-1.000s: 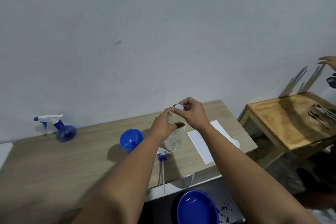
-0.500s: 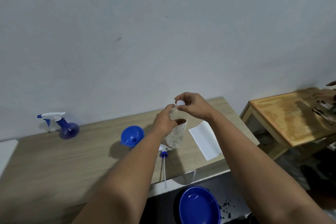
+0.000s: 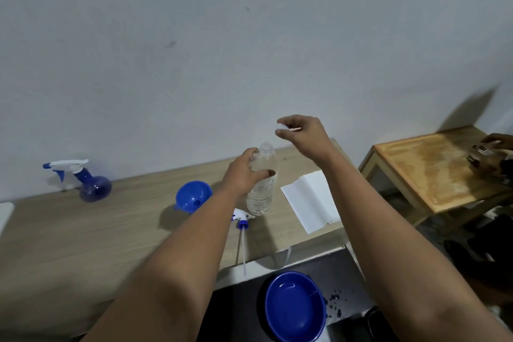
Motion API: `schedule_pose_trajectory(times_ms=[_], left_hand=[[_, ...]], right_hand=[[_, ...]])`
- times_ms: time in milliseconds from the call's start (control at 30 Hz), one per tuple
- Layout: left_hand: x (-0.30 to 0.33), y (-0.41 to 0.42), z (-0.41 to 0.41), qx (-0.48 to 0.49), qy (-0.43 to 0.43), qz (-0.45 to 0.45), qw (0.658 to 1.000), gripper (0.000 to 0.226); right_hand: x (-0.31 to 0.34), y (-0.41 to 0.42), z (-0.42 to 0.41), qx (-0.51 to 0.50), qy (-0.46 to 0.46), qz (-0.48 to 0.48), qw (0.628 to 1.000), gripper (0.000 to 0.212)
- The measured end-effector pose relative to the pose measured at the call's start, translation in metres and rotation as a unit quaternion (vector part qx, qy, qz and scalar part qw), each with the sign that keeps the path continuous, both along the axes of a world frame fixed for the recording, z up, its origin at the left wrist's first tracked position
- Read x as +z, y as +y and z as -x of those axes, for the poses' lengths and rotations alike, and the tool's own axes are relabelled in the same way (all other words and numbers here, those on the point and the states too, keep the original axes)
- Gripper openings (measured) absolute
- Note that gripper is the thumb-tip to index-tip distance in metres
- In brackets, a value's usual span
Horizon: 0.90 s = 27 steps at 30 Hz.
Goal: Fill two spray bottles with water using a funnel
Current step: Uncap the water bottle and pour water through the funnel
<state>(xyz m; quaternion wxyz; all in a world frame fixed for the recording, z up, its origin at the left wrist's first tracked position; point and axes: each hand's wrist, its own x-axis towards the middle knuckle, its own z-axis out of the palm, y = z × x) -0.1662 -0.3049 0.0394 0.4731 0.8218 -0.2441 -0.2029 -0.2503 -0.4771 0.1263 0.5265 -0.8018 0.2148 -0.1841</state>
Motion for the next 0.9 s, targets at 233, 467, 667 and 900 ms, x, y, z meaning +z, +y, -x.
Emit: schedule_pose_trajectory(times_ms=[233, 467, 667, 900], left_hand=[[0.0, -0.002, 0.001, 0.006, -0.013, -0.001, 1.0, 0.076], [-0.008, -0.003, -0.002, 0.011, -0.02, -0.004, 1.0, 0.078], [-0.01, -0.003, 0.002, 0.018, -0.013, 0.01, 1.0, 0.081], [0.01, 0.007, 0.014, -0.007, 0.009, -0.026, 1.0, 0.107]], right_hand=[[-0.131, -0.006, 0.037, -0.106, 0.168, -0.041, 0.979, 0.022], [-0.235, 0.035, 0.066, -0.017, 0.37, 0.053, 0.928, 0.027], [-0.245, 0.051, 0.061, -0.026, 0.375, 0.117, 0.919, 0.046], [-0.183, 0.046, 0.048, -0.069, 0.135, 0.025, 0.988, 0.101]])
